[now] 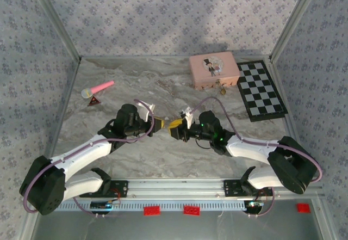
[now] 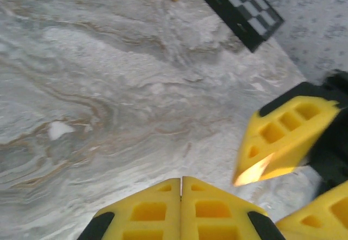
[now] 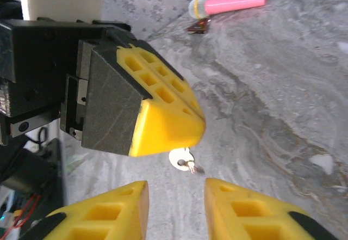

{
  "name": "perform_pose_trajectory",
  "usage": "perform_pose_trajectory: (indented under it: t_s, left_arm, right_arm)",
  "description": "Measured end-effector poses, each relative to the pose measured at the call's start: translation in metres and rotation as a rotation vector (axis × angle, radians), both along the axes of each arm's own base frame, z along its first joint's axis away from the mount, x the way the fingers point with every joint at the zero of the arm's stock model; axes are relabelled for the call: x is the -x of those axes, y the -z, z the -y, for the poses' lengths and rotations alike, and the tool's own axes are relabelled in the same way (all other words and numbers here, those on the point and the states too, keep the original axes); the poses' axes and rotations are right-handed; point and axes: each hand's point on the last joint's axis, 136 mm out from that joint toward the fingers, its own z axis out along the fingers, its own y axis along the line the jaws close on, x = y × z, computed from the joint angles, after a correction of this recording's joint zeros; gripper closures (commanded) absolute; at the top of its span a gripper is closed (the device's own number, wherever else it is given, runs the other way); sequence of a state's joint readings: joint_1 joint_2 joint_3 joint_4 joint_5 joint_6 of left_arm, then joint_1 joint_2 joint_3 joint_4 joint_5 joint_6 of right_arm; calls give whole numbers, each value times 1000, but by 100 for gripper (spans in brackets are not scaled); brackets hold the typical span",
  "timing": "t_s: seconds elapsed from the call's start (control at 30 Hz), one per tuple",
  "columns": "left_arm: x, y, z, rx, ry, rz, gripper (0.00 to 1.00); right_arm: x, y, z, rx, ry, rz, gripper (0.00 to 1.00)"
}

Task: Unlock the padlock with the key

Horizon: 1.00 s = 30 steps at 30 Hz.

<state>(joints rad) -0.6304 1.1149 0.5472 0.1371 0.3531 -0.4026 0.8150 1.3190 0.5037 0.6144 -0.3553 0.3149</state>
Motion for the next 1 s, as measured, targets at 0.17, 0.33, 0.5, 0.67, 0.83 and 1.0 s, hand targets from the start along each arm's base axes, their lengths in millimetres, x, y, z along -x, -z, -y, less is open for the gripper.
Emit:
perform_pose_trajectory:
  t_s: [0.17,0.33,0.5,0.67,0.83,1.0]
  left_arm:
    - [-16,9,-16,-87,-117,3,100]
    - [-20,5,-18,-74,-142,20,100]
    - [-24,2,-21,-26,-186,10,100]
    - [-29,9,-30,42,-275,-86,100]
    - [-35,-10,-28,150,-356,-192,100]
    - [-30,-28,-27,251,-389,-238,100]
  right_arm:
    - [-12,5,5,14,121,-20,65]
    - [-24,18,2,-46,184,-151,66]
    - [-35,31,-3,-139,261,-306,66]
    - [-41,24,-7,-258,328,-387,60]
    - [-43,17,-2,-358,374,-421,59]
    - [-45,16,-5,-429,365,-447,51]
